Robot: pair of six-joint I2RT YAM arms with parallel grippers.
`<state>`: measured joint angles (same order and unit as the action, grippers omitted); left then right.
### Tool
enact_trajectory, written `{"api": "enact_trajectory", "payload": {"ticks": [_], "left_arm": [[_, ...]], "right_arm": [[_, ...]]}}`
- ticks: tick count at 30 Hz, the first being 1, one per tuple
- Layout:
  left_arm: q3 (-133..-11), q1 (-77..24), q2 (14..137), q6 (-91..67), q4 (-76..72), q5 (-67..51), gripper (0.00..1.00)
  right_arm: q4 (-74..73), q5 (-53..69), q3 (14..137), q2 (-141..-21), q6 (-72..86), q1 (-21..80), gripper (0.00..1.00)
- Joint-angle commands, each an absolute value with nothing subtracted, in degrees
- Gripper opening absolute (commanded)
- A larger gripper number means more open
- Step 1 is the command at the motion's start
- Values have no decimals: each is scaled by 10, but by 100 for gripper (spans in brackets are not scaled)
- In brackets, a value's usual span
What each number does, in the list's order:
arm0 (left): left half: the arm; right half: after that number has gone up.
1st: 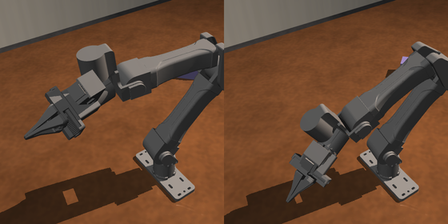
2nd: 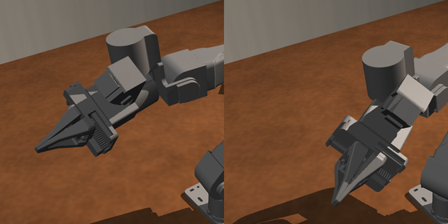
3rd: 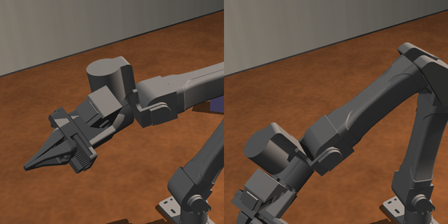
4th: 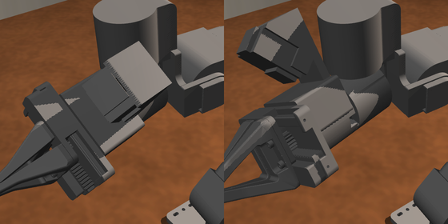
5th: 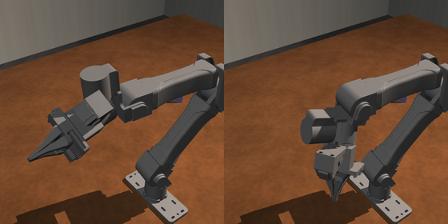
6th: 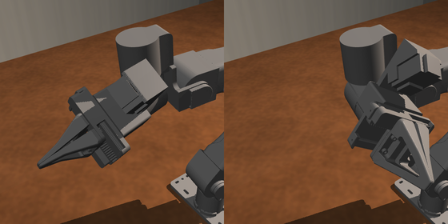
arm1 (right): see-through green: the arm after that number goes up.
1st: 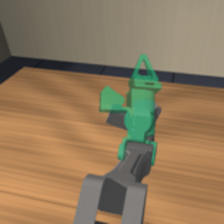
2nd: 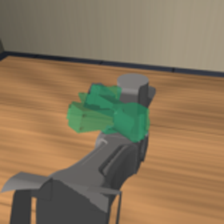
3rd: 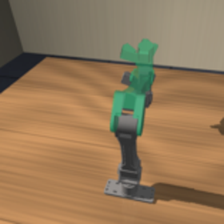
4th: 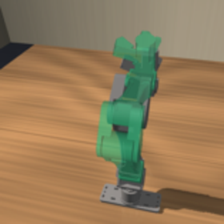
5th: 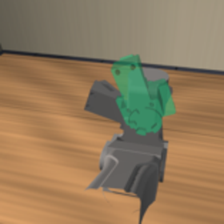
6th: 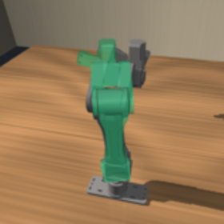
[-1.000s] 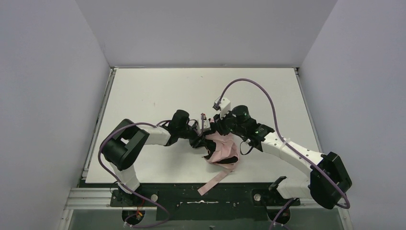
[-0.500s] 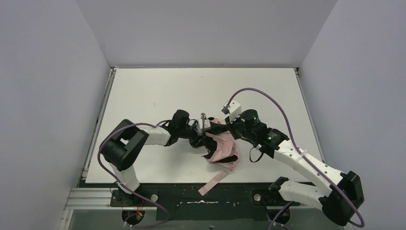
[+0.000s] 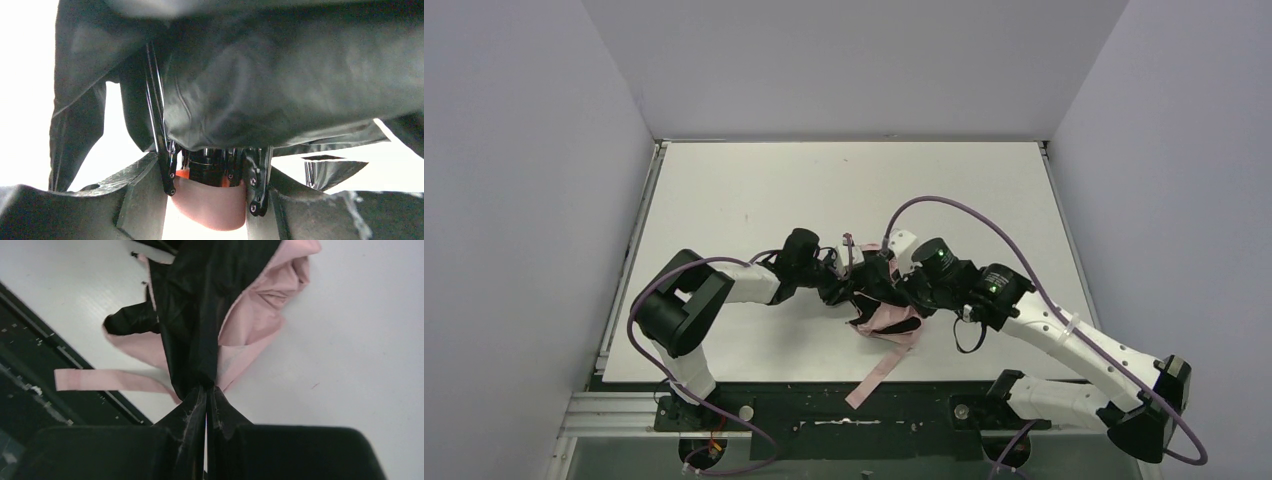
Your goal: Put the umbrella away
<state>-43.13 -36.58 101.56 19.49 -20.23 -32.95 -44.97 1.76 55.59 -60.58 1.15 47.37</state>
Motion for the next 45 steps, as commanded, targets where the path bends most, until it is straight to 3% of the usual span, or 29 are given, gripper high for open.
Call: {"api": "enact_trajectory", "payload": {"ticks": [1,7,13,16,19,22,31,45], "left_arm": [[-450,-358,1001,189,-203,-292,0],[-442,-358,993,197,-215,-278,0],[-418,-360,979,231,-244,-287,0],[-406,-363,971,249,-259,-291,0],[-394,-368,965,265,-271,-286,0],[-386,-378,957,282,-272,-269,0],[-381,-389,953,297,-274,-256,0],[-383,-390,953,301,-271,-252,0]], "right_arm": [[-506,14,608,-614,81,535,0],[-499,86,596,-655,132,538,0],[-443,26,592,-619,141,527,26],[-413,3,614,-608,144,504,35],[-393,-16,652,-615,166,453,49],[-379,25,682,-636,184,383,56],[-293,159,653,-702,306,339,50],[-145,201,505,-700,398,339,47]]}}
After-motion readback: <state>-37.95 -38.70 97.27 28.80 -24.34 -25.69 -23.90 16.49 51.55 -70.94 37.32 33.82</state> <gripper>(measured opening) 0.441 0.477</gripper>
